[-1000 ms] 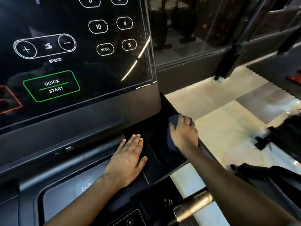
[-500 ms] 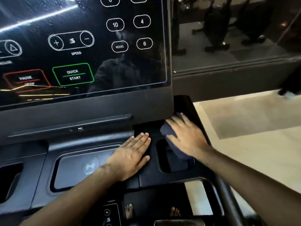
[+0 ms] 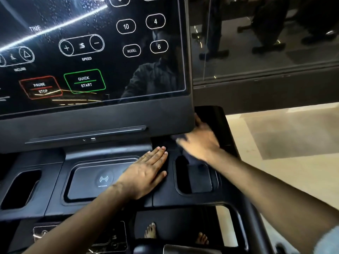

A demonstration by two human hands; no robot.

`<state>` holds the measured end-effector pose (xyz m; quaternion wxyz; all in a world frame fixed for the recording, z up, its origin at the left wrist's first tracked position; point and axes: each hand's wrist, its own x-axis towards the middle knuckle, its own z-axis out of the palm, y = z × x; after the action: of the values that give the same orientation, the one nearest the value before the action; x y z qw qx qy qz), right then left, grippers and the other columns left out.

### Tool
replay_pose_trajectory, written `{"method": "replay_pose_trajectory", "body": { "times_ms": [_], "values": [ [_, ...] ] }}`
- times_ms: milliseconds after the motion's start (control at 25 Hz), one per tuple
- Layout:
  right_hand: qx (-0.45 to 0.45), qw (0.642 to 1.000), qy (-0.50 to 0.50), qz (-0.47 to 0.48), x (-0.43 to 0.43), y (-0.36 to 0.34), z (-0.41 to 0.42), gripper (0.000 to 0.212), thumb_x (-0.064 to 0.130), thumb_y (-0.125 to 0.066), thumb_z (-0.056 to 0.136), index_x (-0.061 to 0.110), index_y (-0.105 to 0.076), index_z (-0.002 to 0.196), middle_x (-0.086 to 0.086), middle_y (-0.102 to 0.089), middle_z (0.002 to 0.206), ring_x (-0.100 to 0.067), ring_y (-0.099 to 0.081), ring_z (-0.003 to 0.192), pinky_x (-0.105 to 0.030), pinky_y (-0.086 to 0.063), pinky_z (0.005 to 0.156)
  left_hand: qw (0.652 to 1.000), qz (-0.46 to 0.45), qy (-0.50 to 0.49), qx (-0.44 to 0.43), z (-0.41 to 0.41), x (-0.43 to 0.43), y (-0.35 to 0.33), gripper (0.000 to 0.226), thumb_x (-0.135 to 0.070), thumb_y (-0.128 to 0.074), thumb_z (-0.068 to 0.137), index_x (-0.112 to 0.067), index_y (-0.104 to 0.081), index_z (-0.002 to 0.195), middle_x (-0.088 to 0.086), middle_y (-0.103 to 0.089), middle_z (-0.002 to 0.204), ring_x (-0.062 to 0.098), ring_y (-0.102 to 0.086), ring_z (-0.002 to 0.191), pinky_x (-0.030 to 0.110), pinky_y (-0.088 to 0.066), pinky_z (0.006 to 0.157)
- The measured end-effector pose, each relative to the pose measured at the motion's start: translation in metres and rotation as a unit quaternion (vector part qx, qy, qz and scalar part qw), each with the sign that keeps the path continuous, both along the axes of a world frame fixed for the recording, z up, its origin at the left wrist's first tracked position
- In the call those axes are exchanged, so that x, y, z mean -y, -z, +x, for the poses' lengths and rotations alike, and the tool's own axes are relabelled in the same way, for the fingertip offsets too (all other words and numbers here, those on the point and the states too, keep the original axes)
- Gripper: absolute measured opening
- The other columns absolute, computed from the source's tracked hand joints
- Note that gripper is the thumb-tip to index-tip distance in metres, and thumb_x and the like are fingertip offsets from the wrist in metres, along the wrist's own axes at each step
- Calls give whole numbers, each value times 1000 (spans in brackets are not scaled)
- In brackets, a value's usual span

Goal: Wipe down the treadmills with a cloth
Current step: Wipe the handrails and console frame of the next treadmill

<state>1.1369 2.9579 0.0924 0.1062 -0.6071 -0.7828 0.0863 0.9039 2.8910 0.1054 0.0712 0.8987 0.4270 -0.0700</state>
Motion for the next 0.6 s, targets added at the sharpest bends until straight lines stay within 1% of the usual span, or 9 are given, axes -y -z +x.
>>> {"method": "replay_pose_trajectory", "body": {
  "times_ms": [80, 120, 160, 240, 320, 400, 480, 520, 600],
  "values": [
    [55, 981, -177, 63, 21, 9, -3, 58, 55, -43, 91, 40, -45, 147, 9, -48, 152, -23, -51, 132, -40, -40, 109, 1000, -9, 1, 0, 2, -2, -1, 73, -56, -9, 95, -15, -10, 156, 1, 0, 162, 11, 10, 149, 24, 10, 119],
    [76, 970, -214, 82, 13, 8, 9, 59, 56, -42, 90, 40, -47, 146, 10, -51, 150, -22, -53, 130, -40, -40, 109, 1000, -17, 1, 1, 3, -3, -2, 74, -58, -10, 95, -15, -10, 156, 0, 1, 162, 10, 11, 148, 23, 10, 119],
    [79, 975, -194, 75, -9, 10, 25, 59, 56, -40, 91, 39, -47, 146, 8, -50, 151, -23, -47, 136, -41, -38, 112, 1000, -27, -4, 5, 4, -4, -2, 76, -60, -10, 94, -16, -9, 156, -1, 2, 162, 9, 12, 148, 22, 11, 118],
    [20, 999, -13, -25, -48, 4, 51, 60, 54, -38, 94, 35, -39, 151, 6, -32, 162, -26, -21, 152, -45, -27, 119, 999, -44, -12, 10, 11, -5, -5, 80, -63, -5, 90, -17, -6, 156, -2, 4, 162, 7, 14, 147, 21, 12, 117],
    [-19, 991, 117, -69, -55, 9, 52, 64, 54, -39, 96, 37, -28, 156, 9, -16, 167, -29, -2, 155, -49, -19, 121, 999, -51, -10, 7, 20, -4, -6, 82, -63, -1, 87, -17, -3, 155, -3, 7, 162, 6, 15, 147, 22, 11, 118],
    [21, 999, -6, -28, -43, 17, 37, 69, 61, -32, 94, 32, -28, 157, 8, -15, 168, -27, 1, 156, -48, -18, 122, 998, -60, -15, 4, 29, -4, -7, 82, -63, 0, 86, -18, -1, 155, -3, 9, 162, 7, 16, 147, 25, 9, 120],
    [37, 993, -113, 0, -48, 13, 44, 72, 63, -30, 90, 29, -38, 154, 5, -24, 165, -24, -8, 155, -48, -25, 120, 999, -52, -15, -1, 33, -10, -8, 82, -62, 1, 86, -18, -1, 155, -3, 10, 162, 7, 17, 147, 27, 8, 120],
    [11, 998, -68, -12, -64, 9, 55, 68, 60, -34, 91, 31, -39, 153, 4, -27, 165, -25, -11, 155, -49, -27, 119, 999, -48, -11, -5, 33, -11, -8, 81, -62, 0, 87, -18, -1, 155, -3, 11, 161, 7, 17, 147, 27, 8, 120],
    [-60, 988, 129, -68, -75, 1, 64, 61, 52, -43, 96, 36, -33, 154, 5, -22, 166, -30, -7, 155, -50, -26, 119, 999, -45, -4, -8, 34, -11, -6, 79, -60, -2, 89, -18, -2, 155, -2, 10, 162, 7, 16, 147, 26, 9, 120]
  ]
}}
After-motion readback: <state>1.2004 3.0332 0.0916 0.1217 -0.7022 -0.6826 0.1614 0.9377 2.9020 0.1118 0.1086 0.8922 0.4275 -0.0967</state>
